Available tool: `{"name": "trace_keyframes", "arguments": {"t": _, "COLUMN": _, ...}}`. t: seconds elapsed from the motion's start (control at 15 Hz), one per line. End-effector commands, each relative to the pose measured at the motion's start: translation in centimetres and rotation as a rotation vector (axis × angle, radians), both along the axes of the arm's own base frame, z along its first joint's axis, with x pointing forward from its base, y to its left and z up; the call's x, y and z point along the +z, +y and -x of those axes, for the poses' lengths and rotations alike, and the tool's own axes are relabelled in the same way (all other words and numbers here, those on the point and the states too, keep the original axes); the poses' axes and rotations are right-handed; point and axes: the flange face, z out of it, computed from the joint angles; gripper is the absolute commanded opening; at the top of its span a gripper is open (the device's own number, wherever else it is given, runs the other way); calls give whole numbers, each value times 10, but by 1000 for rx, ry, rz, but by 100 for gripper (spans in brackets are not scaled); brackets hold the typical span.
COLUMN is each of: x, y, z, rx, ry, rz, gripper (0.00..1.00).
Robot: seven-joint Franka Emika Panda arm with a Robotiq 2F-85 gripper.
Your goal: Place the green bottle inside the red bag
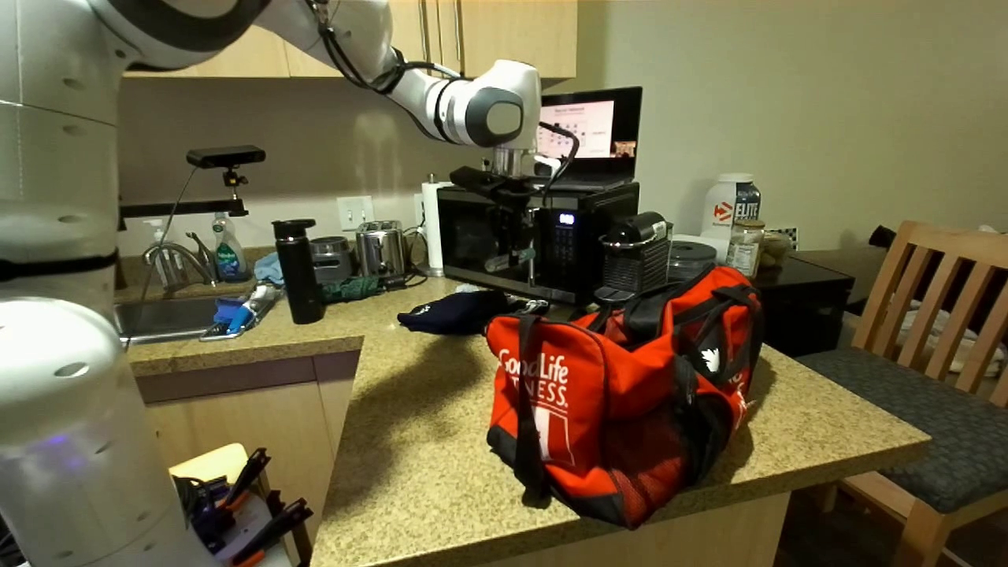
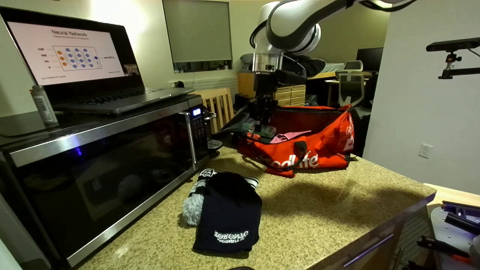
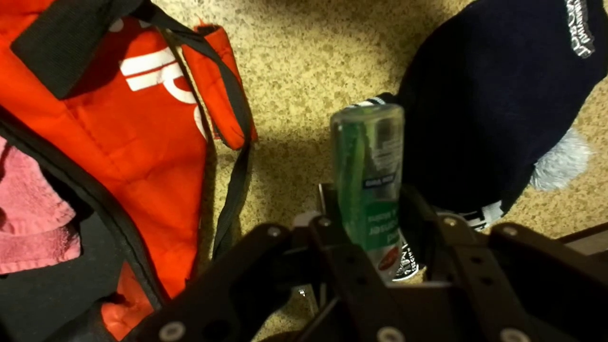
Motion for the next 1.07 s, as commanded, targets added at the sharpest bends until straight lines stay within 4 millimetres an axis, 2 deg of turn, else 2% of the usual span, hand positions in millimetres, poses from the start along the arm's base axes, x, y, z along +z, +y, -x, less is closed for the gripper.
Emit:
{"name": "trace_keyframes", "arguments": {"t": 0.0, "x": 0, "y": 0, "z": 0, "rx": 0, "ry": 1, "rz": 0, "gripper": 36}}
{"name": "trace_keyframes", "arguments": {"t": 0.4, "x": 0, "y": 0, "z": 0, "rx": 0, "ry": 1, "rz": 0, "gripper": 36}}
{"name": "trace_keyframes", "arguments": {"t": 0.47, "x": -1, "y": -2, "z": -2, "rx": -8, "ry": 0, "rz": 4, "gripper": 12}}
{"name": "trace_keyframes", "arguments": {"t": 0.67, "x": -1, "y": -25, "z": -16, "rx": -67, "ry": -11, "rz": 11, "gripper": 11}}
{"name": "trace_keyframes", "arguments": {"t": 1.0, "x": 4, "y": -77, "z": -40, "rx": -180, "ry": -49, "rz": 28, "gripper": 11}}
